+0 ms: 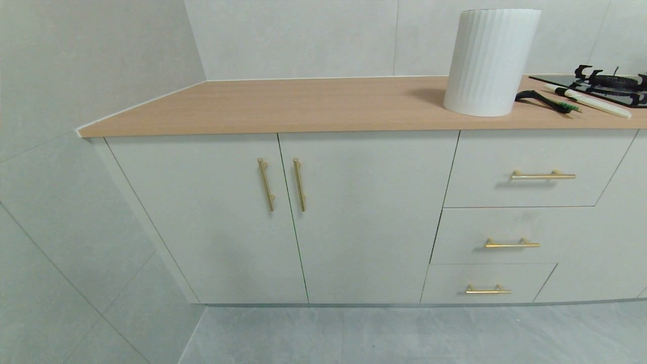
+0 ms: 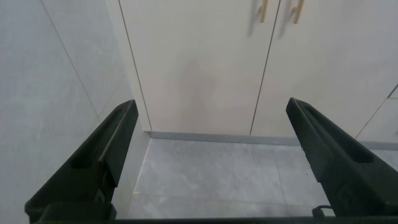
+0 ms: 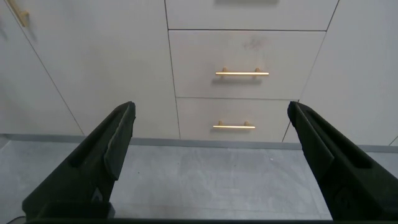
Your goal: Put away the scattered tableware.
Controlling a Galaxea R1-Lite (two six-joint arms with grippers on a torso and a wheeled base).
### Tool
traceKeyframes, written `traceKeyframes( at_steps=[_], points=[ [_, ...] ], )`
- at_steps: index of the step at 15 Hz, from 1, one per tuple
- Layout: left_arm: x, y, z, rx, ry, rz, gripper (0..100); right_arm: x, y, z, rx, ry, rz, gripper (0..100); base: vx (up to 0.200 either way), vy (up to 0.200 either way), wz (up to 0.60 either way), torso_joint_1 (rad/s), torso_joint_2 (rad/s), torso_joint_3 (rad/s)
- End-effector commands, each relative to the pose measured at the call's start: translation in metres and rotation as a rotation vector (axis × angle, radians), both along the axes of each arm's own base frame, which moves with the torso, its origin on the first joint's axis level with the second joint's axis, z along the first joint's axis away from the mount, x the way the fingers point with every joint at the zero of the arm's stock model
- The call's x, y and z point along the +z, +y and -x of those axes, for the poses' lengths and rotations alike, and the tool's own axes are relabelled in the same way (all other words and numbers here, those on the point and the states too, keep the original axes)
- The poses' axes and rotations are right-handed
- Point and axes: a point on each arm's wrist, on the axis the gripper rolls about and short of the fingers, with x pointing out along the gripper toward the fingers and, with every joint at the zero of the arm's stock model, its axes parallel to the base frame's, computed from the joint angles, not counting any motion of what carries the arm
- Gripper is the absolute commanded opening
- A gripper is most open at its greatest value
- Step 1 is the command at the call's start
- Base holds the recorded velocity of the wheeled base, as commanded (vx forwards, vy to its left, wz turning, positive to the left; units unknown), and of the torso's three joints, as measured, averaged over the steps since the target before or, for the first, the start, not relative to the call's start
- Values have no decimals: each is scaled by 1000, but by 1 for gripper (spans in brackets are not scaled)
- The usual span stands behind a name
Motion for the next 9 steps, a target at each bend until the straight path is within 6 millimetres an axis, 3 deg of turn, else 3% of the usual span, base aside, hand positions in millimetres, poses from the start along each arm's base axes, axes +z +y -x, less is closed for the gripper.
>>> traceKeyframes(
  at_steps=[1, 7, 9],
  points=[
    [0, 0, 0, 1, 1, 0, 100, 0, 0, 0, 1, 2, 0, 100, 0, 0, 0, 0, 0, 0],
    [0, 0, 0, 1, 1, 0, 100, 0, 0, 0, 1, 2, -1, 100, 0, 0, 0, 0, 0, 0],
    [0, 0, 0, 1, 2, 0, 100, 0, 0, 0, 1, 2, -1, 100, 0, -200, 0, 0, 5, 5]
  ],
)
